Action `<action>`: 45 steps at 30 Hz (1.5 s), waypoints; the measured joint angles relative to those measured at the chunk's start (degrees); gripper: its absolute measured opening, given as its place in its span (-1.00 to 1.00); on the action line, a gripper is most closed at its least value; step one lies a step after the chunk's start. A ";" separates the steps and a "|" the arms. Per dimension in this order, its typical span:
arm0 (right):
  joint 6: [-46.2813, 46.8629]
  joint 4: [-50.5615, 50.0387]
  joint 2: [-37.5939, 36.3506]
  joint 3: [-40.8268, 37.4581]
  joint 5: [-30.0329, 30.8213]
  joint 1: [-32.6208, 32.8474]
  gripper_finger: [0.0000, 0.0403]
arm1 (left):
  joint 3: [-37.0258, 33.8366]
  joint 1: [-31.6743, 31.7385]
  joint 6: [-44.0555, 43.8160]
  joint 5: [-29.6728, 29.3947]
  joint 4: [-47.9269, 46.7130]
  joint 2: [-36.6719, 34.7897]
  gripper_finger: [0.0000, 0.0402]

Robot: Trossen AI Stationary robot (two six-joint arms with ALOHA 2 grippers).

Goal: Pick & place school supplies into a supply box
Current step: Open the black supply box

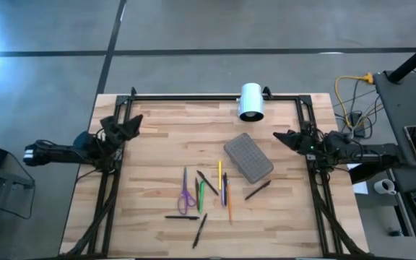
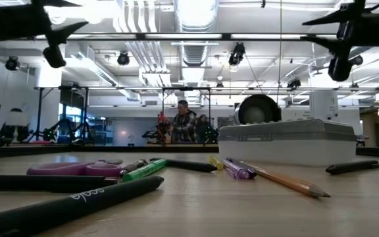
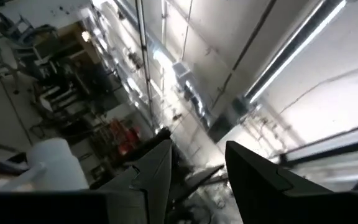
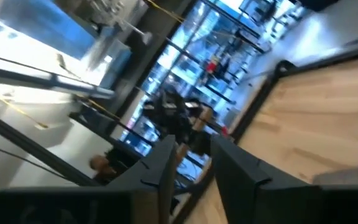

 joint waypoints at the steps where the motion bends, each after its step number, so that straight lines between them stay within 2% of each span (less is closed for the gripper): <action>1: 0.37 -2.00 0.86 0.70 -0.53 0.00 -0.41 | 1.45 -0.11 -0.20 0.40 -0.62 2.68 -0.32; 3: 0.48 -8.13 2.75 3.09 -2.52 -0.01 -0.30 | 5.82 -0.16 0.11 0.60 -3.56 9.31 -0.32; 5: 0.75 -18.48 4.93 6.74 -3.68 0.02 -0.19 | 11.76 -0.16 0.24 1.07 -9.63 17.00 -0.32; 9: 0.73 -43.47 10.34 15.78 -0.74 0.00 -0.04 | 25.09 -0.09 -0.53 3.64 -28.98 32.94 -0.32; 11: 0.75 -52.88 13.10 19.92 0.88 0.00 0.00 | 31.50 0.35 -0.93 5.57 -37.27 40.74 -0.32; 13: 0.75 -59.88 15.66 23.05 1.83 0.00 0.02 | 36.36 0.85 -1.18 7.99 -43.33 48.57 -0.32; 16: 0.79 -65.22 18.81 25.68 2.02 0.00 0.02 | 44.16 2.05 -1.13 11.71 -45.19 57.76 -0.32; 20: 1.29 -64.14 21.16 25.03 1.61 0.00 0.02 | 51.39 2.97 1.11 13.97 -47.31 69.93 -0.32; 24: 3.74 -61.32 21.99 21.59 -0.54 0.00 0.02 | 59.64 2.81 5.69 17.39 -47.56 79.02 -0.32; 28: 5.46 -55.55 21.73 17.71 -1.36 -0.01 0.02 | 68.26 2.49 10.22 18.15 -56.86 87.19 -0.32; 33: 8.10 -50.63 21.66 15.51 -1.48 -0.02 0.02 | 76.20 2.49 17.14 18.01 -67.21 91.90 -0.32; 39: 9.05 -40.44 24.69 12.34 -1.48 -0.12 0.02 | 77.36 2.57 22.36 20.11 -67.21 94.98 -0.32; 45: 13.59 -30.26 29.08 7.22 -2.22 -0.47 0.02 | 72.19 2.46 23.22 20.03 -60.02 95.03 -0.32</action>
